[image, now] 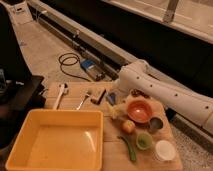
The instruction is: Place sponge in red bowl
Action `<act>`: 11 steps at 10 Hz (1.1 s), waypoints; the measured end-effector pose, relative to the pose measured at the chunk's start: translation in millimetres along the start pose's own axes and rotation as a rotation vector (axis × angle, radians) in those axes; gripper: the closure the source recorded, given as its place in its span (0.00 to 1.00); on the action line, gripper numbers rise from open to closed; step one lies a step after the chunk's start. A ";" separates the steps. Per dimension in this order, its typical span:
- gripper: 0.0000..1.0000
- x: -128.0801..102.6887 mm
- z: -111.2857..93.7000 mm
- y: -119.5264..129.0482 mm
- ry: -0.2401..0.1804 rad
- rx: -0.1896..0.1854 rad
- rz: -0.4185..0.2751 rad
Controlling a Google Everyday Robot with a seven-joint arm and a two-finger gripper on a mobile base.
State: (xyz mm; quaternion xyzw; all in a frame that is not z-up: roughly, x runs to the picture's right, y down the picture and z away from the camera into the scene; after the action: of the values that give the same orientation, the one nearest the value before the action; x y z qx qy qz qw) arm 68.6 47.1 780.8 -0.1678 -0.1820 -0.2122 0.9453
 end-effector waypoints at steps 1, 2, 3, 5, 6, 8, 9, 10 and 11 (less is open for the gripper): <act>1.00 11.7 -5.5 8.4 0.012 0.011 0.027; 1.00 25.9 -11.7 18.5 0.022 0.022 0.060; 1.00 47.5 -19.8 34.4 0.033 0.034 0.111; 0.95 72.9 -21.8 56.5 0.033 0.041 0.189; 0.84 84.9 -13.8 69.9 0.028 0.040 0.245; 0.65 94.4 -0.5 82.4 0.018 0.047 0.309; 0.56 97.0 1.7 84.3 0.013 0.050 0.329; 0.42 100.4 4.4 86.8 0.005 0.052 0.355; 0.38 101.1 3.8 87.3 0.006 0.053 0.356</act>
State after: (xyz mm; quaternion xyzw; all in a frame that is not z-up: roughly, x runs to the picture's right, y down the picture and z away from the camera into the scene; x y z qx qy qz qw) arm 193.3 88.7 805.1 -0.1719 -0.1521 -0.0371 0.9726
